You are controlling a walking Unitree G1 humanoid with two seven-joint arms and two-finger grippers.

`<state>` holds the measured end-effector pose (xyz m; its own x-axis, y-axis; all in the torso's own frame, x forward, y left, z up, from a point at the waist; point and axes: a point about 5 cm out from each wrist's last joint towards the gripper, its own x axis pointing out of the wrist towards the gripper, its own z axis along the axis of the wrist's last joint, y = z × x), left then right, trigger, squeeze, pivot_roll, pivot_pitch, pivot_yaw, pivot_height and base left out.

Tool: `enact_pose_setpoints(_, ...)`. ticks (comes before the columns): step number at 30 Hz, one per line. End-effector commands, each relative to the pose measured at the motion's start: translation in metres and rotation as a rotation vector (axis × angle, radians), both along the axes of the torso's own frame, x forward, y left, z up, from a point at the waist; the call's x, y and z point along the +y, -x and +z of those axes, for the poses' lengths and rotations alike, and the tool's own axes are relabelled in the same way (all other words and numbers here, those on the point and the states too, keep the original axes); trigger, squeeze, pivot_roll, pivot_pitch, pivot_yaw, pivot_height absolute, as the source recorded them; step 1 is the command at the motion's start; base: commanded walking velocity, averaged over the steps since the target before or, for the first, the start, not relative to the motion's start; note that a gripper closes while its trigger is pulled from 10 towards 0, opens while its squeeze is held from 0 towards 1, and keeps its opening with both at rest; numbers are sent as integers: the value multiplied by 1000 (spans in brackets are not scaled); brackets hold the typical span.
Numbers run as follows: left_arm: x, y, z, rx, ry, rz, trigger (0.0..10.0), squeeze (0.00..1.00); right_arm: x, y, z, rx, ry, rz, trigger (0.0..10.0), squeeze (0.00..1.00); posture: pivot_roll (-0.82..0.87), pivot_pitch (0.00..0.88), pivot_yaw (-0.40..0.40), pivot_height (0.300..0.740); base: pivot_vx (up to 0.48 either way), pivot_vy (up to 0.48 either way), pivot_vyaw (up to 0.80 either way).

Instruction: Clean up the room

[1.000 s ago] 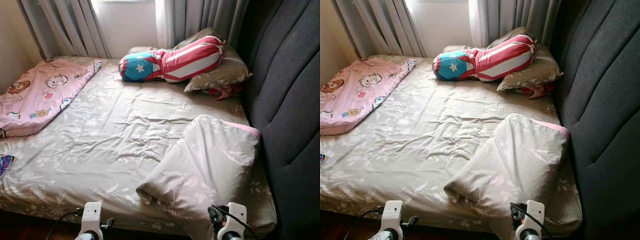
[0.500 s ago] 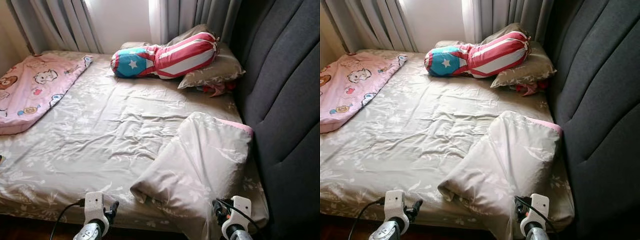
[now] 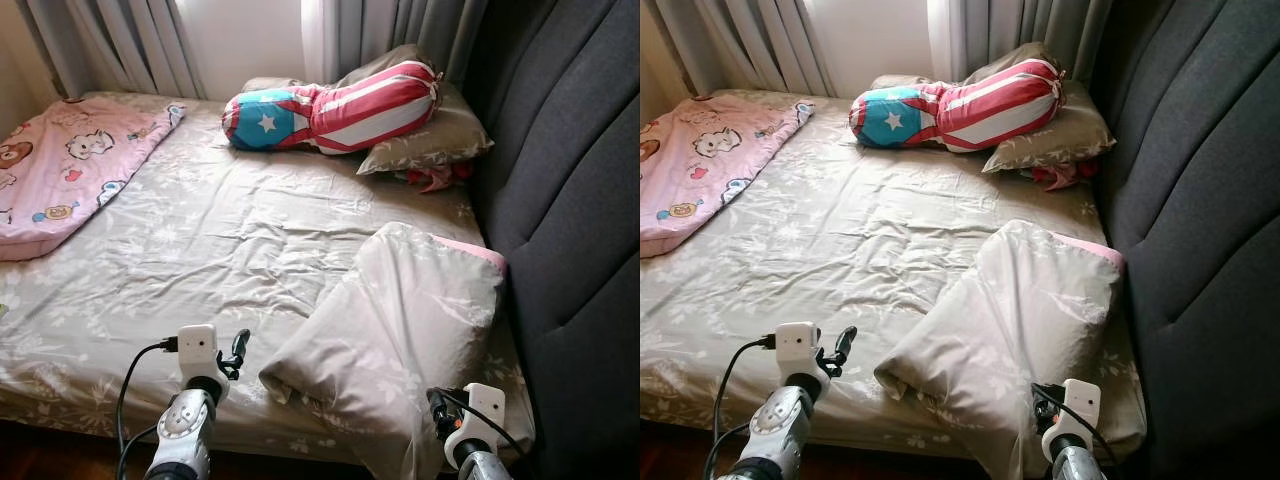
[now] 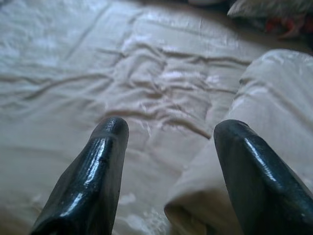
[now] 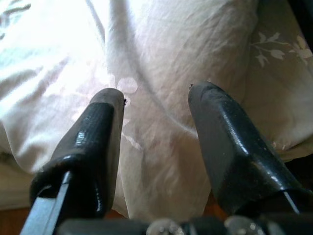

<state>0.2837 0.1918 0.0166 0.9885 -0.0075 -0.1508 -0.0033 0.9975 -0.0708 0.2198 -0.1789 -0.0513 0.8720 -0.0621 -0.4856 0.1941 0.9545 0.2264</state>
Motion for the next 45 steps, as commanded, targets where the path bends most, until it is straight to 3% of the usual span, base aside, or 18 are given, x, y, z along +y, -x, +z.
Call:
enact_pose_setpoints(1,0,1,4,-42,-17,-14,10000,0,-1,3,-1,-7,25,10,10000,0,-24,0,-44,740,0,0,0)
enact_pose_setpoints(17,0,30,-4,-76,-19,22,10000,0,-4,22,-11,44,35,111,10000,0,12,0,-96,740,0,0,0)
enact_pose_setpoints(23,0,33,3,-110,-33,16,10000,0,-7,20,2,-123,82,74,10000,0,-5,14,-75,740,0,0,0)
enact_pose_setpoints(24,0,32,5,-116,-39,-2,10000,0,-6,19,5,-168,51,47,10000,0,-14,17,-69,740,0,0,0)
enact_pose_setpoints(36,0,29,17,-143,-56,-29,10000,0,0,26,4,-199,6,-13,10000,0,-7,48,-4,740,0,0,0)
enact_pose_setpoints(37,1,30,18,-144,-59,-33,10000,0,1,21,9,-247,8,-24,10000,0,-9,48,0,740,0,0,0)
enact_pose_setpoints(38,3,31,20,-145,-63,-41,10000,0,4,-6,44,-467,64,-20,10000,0,-16,48,15,740,0,0,0)
enact_pose_setpoints(39,3,31,20,-145,-63,-41,10000,0,4,-6,44,-467,64,-20,10000,0,-16,48,15,740,0,0,0)
enact_pose_setpoints(40,4,31,21,-146,-65,-50,10000,0,9,-27,91,-696,120,-8,10000,0,-18,46,18,740,0,0,0)
enact_pose_setpoints(41,3,31,22,-146,-66,-55,10000,0,10,-31,111,-770,137,-4,10000,0,-19,46,19,740,0,0,0)
enact_pose_setpoints(43,0,29,23,-146,-66,-63,10000,0,7,-34,130,-829,130,-2,10000,0,-15,41,18,740,0,0,0)
enact_pose_setpoints(45,-2,27,24,-148,-64,-68,10000,0,5,-37,133,-833,123,11,10000,0,-19,39,17,740,0,0,0)
